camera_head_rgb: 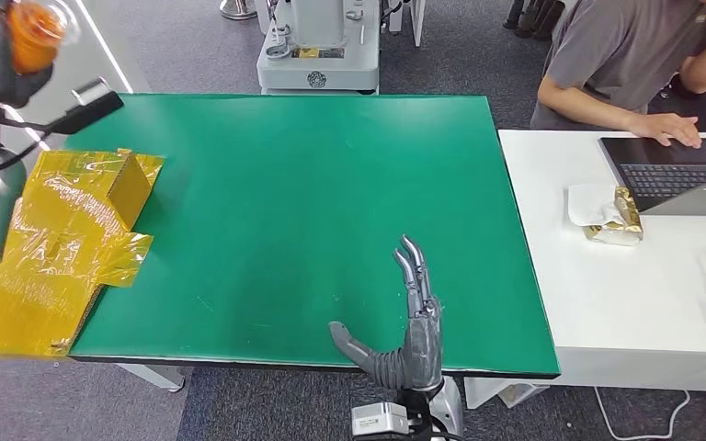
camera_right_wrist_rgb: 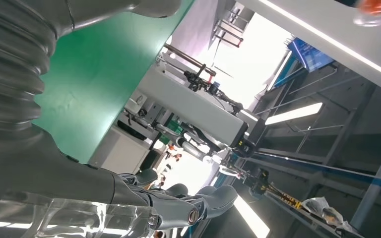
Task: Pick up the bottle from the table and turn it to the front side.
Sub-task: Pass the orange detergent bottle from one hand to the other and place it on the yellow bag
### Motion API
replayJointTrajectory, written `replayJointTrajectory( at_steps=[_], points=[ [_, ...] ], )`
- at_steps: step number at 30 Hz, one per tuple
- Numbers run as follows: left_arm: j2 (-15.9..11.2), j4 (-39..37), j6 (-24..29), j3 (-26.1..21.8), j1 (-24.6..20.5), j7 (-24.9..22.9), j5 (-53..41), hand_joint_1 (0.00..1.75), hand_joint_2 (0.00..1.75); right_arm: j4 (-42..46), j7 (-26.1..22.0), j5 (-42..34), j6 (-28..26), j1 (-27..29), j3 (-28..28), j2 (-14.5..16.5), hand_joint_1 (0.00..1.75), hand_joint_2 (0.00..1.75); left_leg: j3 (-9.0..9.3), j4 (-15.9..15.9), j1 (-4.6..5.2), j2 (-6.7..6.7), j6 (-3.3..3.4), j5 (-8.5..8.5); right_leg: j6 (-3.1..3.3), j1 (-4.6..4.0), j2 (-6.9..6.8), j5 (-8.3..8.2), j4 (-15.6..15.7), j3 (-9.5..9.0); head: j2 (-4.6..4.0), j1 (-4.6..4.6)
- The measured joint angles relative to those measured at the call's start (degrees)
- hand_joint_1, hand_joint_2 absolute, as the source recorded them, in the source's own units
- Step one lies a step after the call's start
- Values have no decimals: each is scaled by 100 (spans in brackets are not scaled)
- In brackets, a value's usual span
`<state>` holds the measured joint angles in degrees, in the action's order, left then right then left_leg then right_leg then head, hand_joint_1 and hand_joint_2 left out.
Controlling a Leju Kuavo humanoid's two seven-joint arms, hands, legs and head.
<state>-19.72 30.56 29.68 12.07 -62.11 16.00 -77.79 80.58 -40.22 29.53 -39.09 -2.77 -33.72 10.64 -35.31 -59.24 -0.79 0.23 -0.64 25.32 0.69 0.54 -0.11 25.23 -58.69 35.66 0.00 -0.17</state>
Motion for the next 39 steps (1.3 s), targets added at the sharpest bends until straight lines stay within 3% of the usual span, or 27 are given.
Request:
replayJointTrajectory(
  at_steps=[7, 18, 24, 32, 39],
  points=[
    [227, -447, -161, 371, 200, -115, -268, 175, 175, 130, 1, 66, 19, 78, 56, 0, 0, 175, -1, 0, -1, 9, -1, 1, 2, 0, 7, -1, 0, 5, 0, 0],
    [259, -537, -173, 434, 203, -116, -279, 175, 175, 149, 2, 85, 21, 94, 78, 0, 0, 175, -2, 1, -2, 9, -1, 1, 3, -1, 6, 0, 0, 6, 0, 0],
    [298, -890, -811, 595, 531, -318, -659, 175, 175, 287, 114, 255, 255, 180, 150, 0, 0, 175, -2, 1, -2, 9, -1, 0, 3, -1, 6, -1, -1, 4, 0, 0],
    [94, -1191, -1587, 681, 851, -1035, -888, 175, 175, 388, 261, 320, 389, 221, 240, 19, 0, 175, -5, 3, -5, 8, -1, 1, 4, -2, 7, 0, -1, 6, 0, -1],
    [-78, -1282, -1444, 692, 1167, -1173, -887, 175, 175, 372, 260, 305, 474, 209, 290, 51, 0, 175, -5, 3, -3, 6, -1, 0, 4, -2, 4, 0, -1, 6, 0, 1]
  ],
)
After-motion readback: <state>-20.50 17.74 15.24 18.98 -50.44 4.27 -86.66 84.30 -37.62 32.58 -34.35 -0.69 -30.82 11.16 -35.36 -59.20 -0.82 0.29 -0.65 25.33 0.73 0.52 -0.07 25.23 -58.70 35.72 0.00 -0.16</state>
